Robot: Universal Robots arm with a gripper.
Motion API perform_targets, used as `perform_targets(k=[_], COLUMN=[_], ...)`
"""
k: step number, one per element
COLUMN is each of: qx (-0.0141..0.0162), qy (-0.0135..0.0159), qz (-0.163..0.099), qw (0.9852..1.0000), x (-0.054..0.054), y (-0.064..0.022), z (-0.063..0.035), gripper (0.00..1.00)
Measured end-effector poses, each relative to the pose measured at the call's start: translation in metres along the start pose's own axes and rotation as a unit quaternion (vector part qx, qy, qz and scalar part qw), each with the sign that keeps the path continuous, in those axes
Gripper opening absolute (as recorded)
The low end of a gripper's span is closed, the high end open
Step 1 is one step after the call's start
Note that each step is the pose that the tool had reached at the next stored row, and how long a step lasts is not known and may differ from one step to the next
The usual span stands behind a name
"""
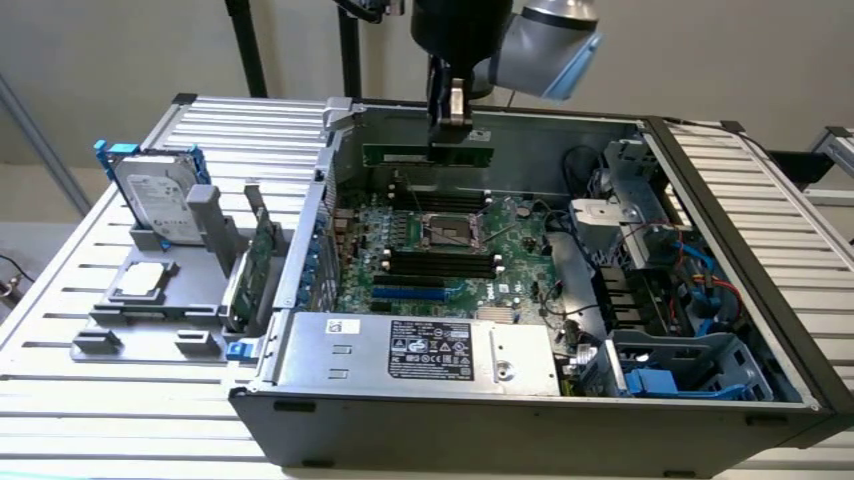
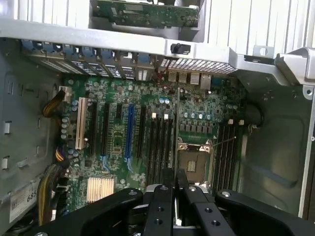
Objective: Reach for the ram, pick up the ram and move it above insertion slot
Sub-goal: 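Pick up the ram and move it above insertion slot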
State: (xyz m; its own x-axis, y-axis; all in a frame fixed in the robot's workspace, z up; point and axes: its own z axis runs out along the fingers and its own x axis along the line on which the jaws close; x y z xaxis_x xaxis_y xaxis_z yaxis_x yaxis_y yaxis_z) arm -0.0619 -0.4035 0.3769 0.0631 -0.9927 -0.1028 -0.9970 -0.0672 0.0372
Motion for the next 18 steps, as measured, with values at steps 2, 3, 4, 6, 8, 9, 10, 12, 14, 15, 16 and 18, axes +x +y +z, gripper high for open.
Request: perform_targets(k=[2,3,4,6,8,9,10,12,14,15,16,18], qx=[0.0001,0.0002,0.0003,0.001,0.0018,0.0022,0.0025,0.0027,0.0027,0.0027,0.0028,0.0028], qy=[0.0002,0.0003,0.0005,0.001,0.0019,0.0029,0.0041,0.008,0.0109,0.0109,0.011,0.011], qz=[0.001,0.002,0.004,0.01,0.019,0.024,0.027,0.032,0.033,0.033,0.033,0.033], qw=[1.0,1.0,1.0,0.9999,0.9998,0.9997,0.9996,0.9995,0.9994,0.9994,0.9994,0.9994], x=[-0.001,-0.002,-0.002,-0.003,-0.003,-0.003,-0.003,-0.003,-0.003,-0.003,-0.003,-0.003], y=[-0.0065,-0.009,-0.0109,-0.0129,-0.0137,-0.0142,-0.0146,-0.0151,-0.0153,-0.0153,-0.0153,-0.0153], z=[0.0007,0.0009,0.001,0.0012,0.0014,0.0014,0.0014,0.0014,0.0015,0.0014,0.0014,0.0014], gripper=[0.13,0.13,0.13,0.13,0.13,0.13,0.13,0.13,0.13,0.13,0.13,0.13])
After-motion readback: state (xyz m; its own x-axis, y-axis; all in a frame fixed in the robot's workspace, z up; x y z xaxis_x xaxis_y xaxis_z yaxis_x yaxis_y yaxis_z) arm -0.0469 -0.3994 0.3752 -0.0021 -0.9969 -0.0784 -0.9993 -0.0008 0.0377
